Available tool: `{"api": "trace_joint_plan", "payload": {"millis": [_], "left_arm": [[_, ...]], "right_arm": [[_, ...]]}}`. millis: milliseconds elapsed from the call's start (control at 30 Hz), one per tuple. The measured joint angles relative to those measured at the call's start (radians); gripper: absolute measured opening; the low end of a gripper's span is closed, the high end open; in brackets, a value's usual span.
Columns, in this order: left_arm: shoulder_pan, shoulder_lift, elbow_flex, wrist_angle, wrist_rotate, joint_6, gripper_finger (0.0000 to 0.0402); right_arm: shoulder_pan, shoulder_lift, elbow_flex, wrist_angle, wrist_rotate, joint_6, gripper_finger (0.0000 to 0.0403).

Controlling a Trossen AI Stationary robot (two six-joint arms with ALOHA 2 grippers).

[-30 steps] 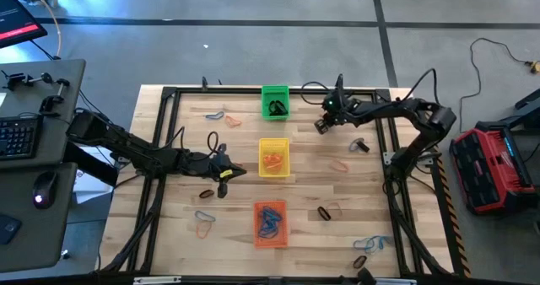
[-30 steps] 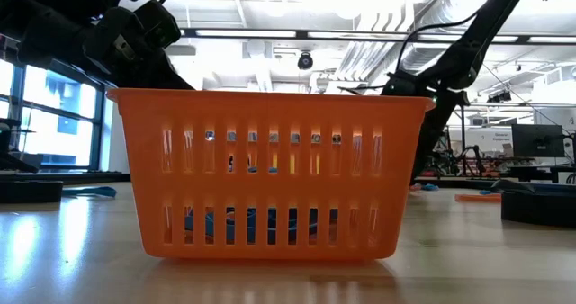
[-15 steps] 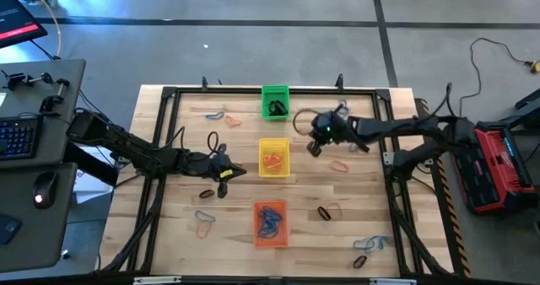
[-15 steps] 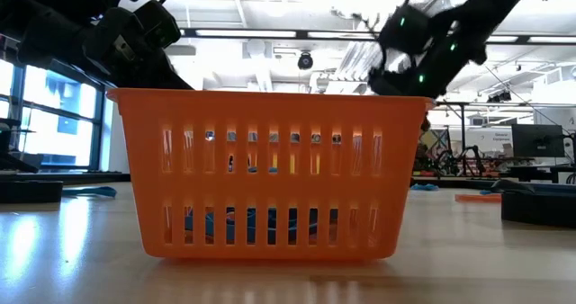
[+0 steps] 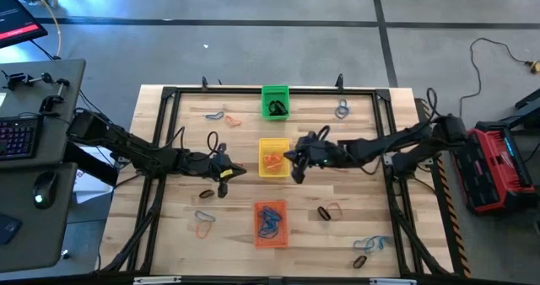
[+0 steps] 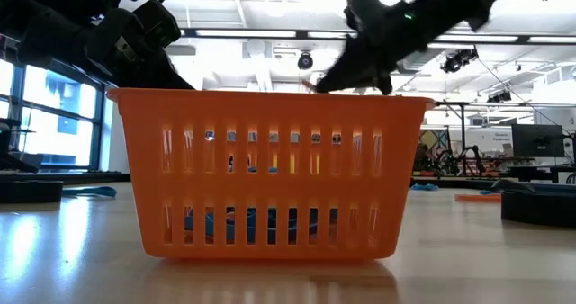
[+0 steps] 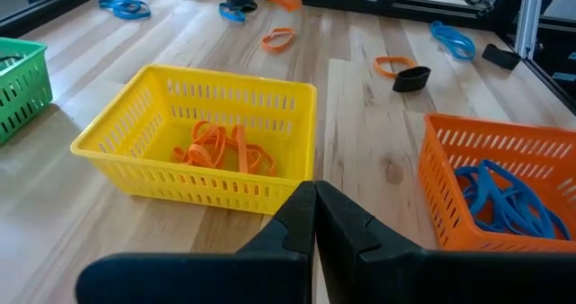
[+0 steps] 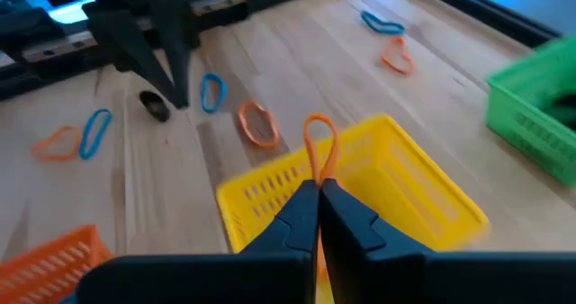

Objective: Sort rubber bands into baskets
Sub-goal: Put the orange rubber band into the yellow bin

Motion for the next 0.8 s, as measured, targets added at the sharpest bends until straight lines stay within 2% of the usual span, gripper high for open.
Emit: {"api": "trace_joint_plan", "payload": {"millis": [233, 400, 667, 800], "left_arm": [[0.0, 0.0, 0.0, 0.0, -0.001, -0.003, 0.0], [0.0, 0.0, 0.0, -0.003, 0.0, -0.002, 0.0], [0.0, 0.0, 0.0, -0.002, 0.0, -0.002, 0.0], [0.0, 0.0, 0.0, -0.002, 0.0, -0.002, 0.0]], "right_arm": [[-0.003, 0.164, 0.221, -0.179, 0.0, -0.024, 0.0], [-0.006, 0.27, 0.327, -0.249, -0.001, 0.0, 0.0], [-0.04, 0.384, 0.374, -0.323, -0.005, 0.081, 0.0], [-0.06, 0.424, 0.374, -0.327, -0.048, 0.101, 0.0]]}}
